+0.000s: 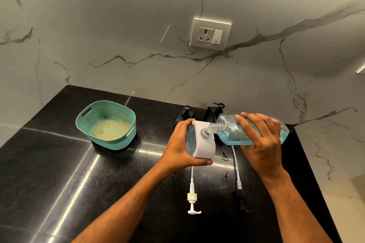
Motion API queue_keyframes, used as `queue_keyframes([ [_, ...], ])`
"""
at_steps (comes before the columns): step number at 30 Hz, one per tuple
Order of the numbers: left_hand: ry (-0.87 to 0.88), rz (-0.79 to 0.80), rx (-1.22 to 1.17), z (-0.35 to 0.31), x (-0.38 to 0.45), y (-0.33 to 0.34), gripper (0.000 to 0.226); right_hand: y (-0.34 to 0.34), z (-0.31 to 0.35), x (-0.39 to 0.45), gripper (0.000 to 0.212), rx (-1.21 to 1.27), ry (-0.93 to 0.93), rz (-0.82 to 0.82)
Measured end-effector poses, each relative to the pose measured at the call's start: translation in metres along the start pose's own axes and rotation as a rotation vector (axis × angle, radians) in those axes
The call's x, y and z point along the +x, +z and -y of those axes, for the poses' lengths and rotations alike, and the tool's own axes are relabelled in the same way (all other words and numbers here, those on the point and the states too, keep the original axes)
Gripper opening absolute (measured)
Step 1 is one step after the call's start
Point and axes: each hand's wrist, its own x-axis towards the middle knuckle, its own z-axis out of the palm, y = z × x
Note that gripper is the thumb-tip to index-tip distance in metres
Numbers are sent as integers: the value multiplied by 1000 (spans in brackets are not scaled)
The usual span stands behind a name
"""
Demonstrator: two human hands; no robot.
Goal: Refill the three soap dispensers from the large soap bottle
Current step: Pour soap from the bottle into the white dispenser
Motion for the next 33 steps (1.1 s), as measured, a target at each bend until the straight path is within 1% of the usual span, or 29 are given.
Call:
queue_keyframes([
  [16,6,-8,-9,1,1,2,123,6,0,-7,67,81,53,14],
  [26,14,-12,-39,-1,3,2,124,14,7,-11,76,236,160,43],
  [33,22,-7,-61,2,4,1,124,18,13,-15,72,373,281,42],
])
